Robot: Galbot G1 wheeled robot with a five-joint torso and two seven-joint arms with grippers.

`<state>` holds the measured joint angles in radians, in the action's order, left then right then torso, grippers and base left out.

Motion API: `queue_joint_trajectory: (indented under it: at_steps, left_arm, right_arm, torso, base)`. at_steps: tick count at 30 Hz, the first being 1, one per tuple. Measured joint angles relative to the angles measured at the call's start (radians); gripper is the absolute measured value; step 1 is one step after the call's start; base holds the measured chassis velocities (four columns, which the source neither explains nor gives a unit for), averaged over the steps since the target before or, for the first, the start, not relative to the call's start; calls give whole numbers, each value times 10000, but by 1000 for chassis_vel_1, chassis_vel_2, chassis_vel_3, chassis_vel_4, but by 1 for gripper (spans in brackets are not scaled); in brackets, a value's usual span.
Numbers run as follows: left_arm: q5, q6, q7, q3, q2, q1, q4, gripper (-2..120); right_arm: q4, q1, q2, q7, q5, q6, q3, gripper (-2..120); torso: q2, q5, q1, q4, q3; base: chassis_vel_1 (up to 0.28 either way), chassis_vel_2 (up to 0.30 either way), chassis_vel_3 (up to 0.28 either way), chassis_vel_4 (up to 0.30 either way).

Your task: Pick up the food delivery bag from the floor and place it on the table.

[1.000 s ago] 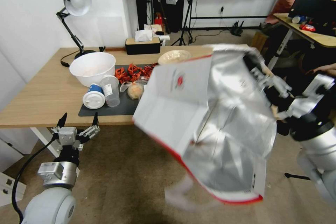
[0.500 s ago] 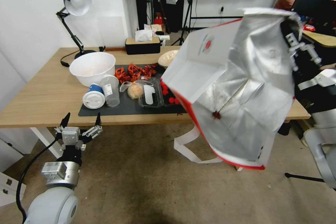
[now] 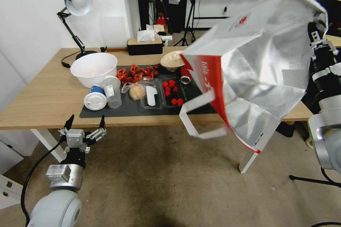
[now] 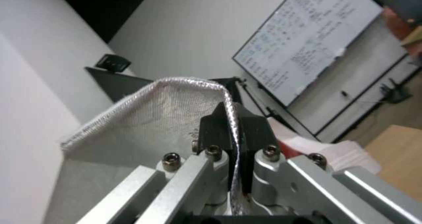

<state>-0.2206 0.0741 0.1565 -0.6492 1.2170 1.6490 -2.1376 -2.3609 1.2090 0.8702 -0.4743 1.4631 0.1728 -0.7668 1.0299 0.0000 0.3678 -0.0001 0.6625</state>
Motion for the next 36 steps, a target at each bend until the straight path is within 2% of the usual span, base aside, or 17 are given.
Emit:
queue_joint_trajectory:
  at_steps: [11, 26, 32, 35, 36]
  left_arm:
    - [151, 41, -125, 35, 20, 80, 0, 100]
    - [186, 120, -238, 178, -70, 57, 104, 100]
    - [196, 184, -258, 190, -55, 38, 156, 100]
    - [200, 248, -272, 176, -59, 9, 231, 100]
    - [200, 248, -272, 176, -59, 9, 231, 100]
  right_arm:
    - [1217, -454, 353, -681, -780, 36, 522, 0]
    - [2803, -975, 367, -145, -1201, -169, 1075, 0]
    - [3016, -1139, 381, -159, -1388, -238, 1240, 0]
    - [3170, -1239, 384, -70, -1518, -280, 1279, 14]
    - [3170, -1239, 384, -70, -1518, -280, 1279, 14]
  torso:
    - [-2, 0, -1, 1, -1]
    - [-4, -1, -3, 1, -3]
    - [-5, 0, -3, 0, -3]
    - [-5, 0, -3, 0, -3]
    - [-5, 0, -3, 0, -3]
  base:
    - [0, 0, 0, 0]
    - [0, 0, 0, 0]
    - [0, 0, 0, 0]
    - [0, 0, 0, 0]
    - [0, 0, 0, 0]
